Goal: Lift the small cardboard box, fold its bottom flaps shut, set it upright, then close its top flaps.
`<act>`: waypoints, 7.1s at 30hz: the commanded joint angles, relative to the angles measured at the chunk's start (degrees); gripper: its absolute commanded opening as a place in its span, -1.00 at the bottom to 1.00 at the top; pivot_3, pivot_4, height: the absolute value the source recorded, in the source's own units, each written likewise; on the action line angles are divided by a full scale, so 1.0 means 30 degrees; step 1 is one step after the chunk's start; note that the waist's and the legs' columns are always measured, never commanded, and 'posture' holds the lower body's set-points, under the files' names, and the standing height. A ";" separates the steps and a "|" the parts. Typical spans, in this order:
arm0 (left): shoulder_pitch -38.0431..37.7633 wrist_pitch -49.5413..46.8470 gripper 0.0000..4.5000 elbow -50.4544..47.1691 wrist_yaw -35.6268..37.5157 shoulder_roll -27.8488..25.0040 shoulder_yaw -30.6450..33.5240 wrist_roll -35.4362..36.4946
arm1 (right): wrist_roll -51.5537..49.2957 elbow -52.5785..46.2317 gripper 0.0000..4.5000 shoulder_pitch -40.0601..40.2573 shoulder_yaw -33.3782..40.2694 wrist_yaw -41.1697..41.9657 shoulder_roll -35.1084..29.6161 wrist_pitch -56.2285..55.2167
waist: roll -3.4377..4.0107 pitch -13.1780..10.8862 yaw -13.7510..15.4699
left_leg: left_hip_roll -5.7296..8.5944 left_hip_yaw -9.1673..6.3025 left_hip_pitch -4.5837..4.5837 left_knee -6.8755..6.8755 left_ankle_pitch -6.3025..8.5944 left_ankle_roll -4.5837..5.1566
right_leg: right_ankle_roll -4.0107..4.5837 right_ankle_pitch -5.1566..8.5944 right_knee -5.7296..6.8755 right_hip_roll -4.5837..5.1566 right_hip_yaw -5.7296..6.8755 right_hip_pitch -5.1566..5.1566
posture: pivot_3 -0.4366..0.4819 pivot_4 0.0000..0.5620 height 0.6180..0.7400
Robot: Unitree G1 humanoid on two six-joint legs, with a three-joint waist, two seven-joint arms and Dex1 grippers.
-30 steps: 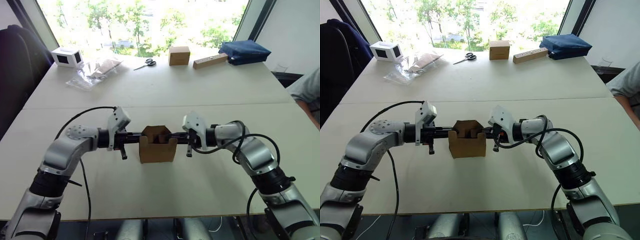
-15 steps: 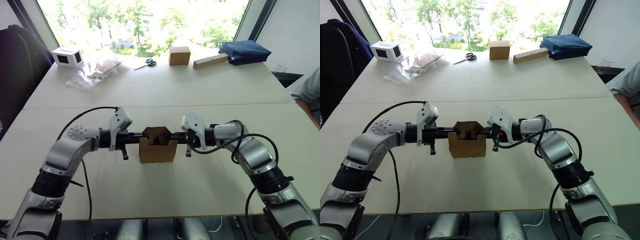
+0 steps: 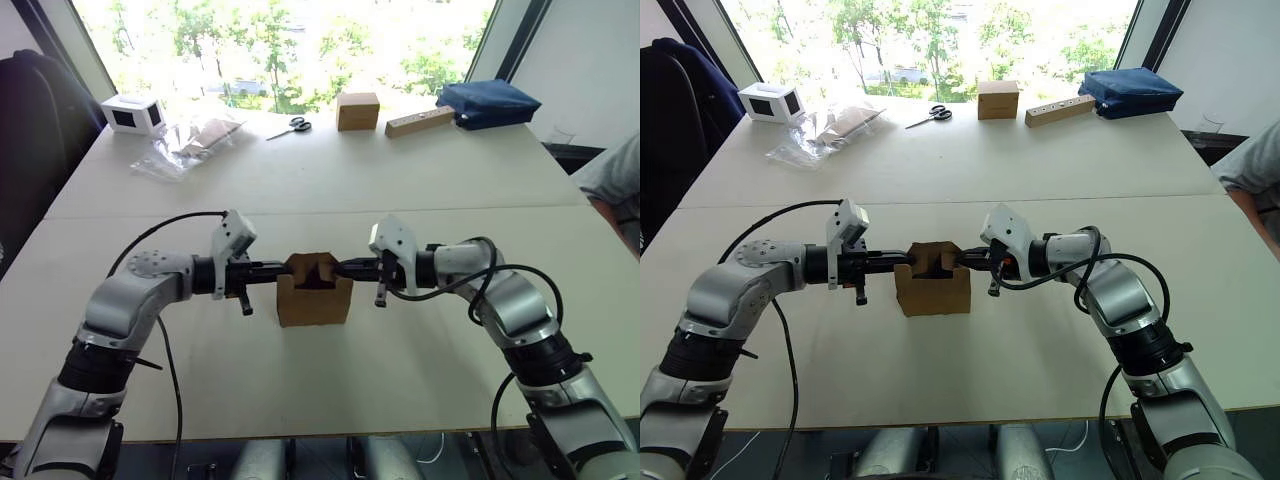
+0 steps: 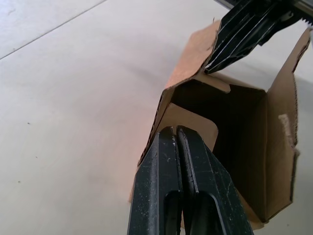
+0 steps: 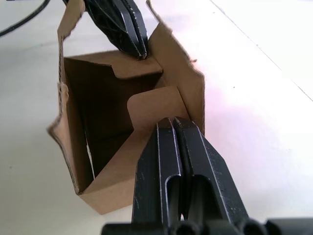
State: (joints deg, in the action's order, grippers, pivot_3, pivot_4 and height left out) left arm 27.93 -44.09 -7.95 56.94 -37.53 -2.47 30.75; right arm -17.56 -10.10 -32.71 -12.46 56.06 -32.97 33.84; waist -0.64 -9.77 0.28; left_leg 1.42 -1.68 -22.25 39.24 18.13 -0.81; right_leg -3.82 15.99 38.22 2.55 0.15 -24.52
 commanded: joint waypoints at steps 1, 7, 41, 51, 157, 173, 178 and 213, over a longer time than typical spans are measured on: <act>0.0835 -0.0790 -0.97 -0.0181 -0.0256 -0.0208 0.1558 0.1143 | -0.1315 -0.1364 -1.00 -0.0314 0.1607 -0.0084 -0.0264 0.0663 | 0.0000 0.0000 0.0001 | 0.0000 -0.0001 0.0000 0.0000 0.0000 0.0001 | 0.0000 0.0000 0.0000 0.0000 0.0000 0.0000 | -0.05 -0.47 1.00; 0.1728 -0.0072 -0.97 0.2147 -0.0157 -0.0499 0.2041 0.0658 | -0.3844 -0.3780 -1.00 -0.0632 0.3971 -0.0628 -0.0914 0.3095 | 0.0000 0.0000 0.0064 | 0.0001 -0.0002 -0.0003 0.0001 0.0000 0.0001 | 0.0000 0.0000 -0.0001 0.0001 0.0001 -0.0001 | -0.05 -0.47 1.00; 0.4671 0.6285 -0.97 1.3316 0.4173 0.3790 -0.0821 -0.3873 | -0.1227 -0.6151 -1.00 0.0058 -0.2089 -0.2387 -0.0797 0.2205 | -0.0003 0.0000 0.0045 | 0.0009 -0.0001 -0.0021 0.0016 0.0003 0.0006 | -0.0002 -0.0001 0.0006 -0.0003 0.0013 -0.0017 | -0.05 -0.47 1.00; 0.3790 0.5929 -0.97 1.2081 0.3763 0.3834 -0.0693 -0.3701 | 0.0017 -0.4168 -1.00 0.0023 -0.2693 -0.2295 0.0147 0.0720 | -0.0003 0.0000 0.0002 | 0.0009 -0.0001 -0.0020 0.0015 -0.0003 -0.0003 | -0.0001 -0.0001 0.0013 -0.0003 0.0012 -0.0019 | -0.05 -0.47 1.00; -0.1904 -0.1665 -0.97 -0.1433 -0.0269 -0.0701 0.1851 0.3511 | 0.3767 -0.0172 -1.00 -0.2490 -0.2953 -0.1883 0.1757 -0.1567 | 0.0000 0.0001 -0.0358 | 0.0005 -0.0007 -0.0013 -0.0023 -0.0066 -0.0119 | 0.0001 -0.0002 0.0010 0.0017 0.0007 -0.0036 | -0.05 -0.47 1.00; -0.2943 -0.1027 -0.97 -0.1418 -0.0052 -0.0550 0.1007 0.2704 | 0.3103 -0.2673 -1.00 -0.1579 -0.2538 -0.1641 0.1167 -0.0152 | 0.0000 0.0001 -0.0319 | 0.0002 -0.0011 -0.0014 -0.0027 -0.0010 -0.0020 | 0.0002 -0.0002 0.0002 0.0019 0.0006 -0.0031 | -0.05 -0.47 1.00; -0.3012 -0.1011 -0.97 -0.1257 0.0110 -0.0566 0.1127 0.2849 | 0.3467 -0.2865 -1.00 -0.1181 -0.3013 -0.2009 0.1440 0.0195 | 0.0001 0.0002 -0.0330 | 0.0003 -0.0010 -0.0014 -0.0026 -0.0010 -0.0021 | 0.0002 -0.0002 0.0000 0.0020 0.0006 -0.0029 | -0.05 -0.47 1.00; 0.0436 -0.0329 -0.97 0.2263 0.1730 -0.0080 0.2695 0.2954 | 0.3723 -0.3592 -1.00 -0.0886 -0.2944 -0.2650 0.1143 0.0590 | -0.0001 0.0001 -0.0355 | 0.0005 -0.0008 -0.0014 -0.0025 -0.0017 -0.0031 | 0.0002 -0.0002 0.0001 0.0014 0.0009 -0.0033 | -0.05 -0.47 1.00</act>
State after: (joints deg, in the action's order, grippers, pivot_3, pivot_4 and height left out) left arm 29.54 -43.26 3.26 62.38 -36.64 3.41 37.06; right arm -6.88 -19.63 -34.93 -22.14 48.44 -29.35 36.39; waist -0.64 -9.77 -0.79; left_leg 1.43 -1.70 -22.30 39.17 18.08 -0.90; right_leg -3.82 15.99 38.22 2.60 0.18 -24.62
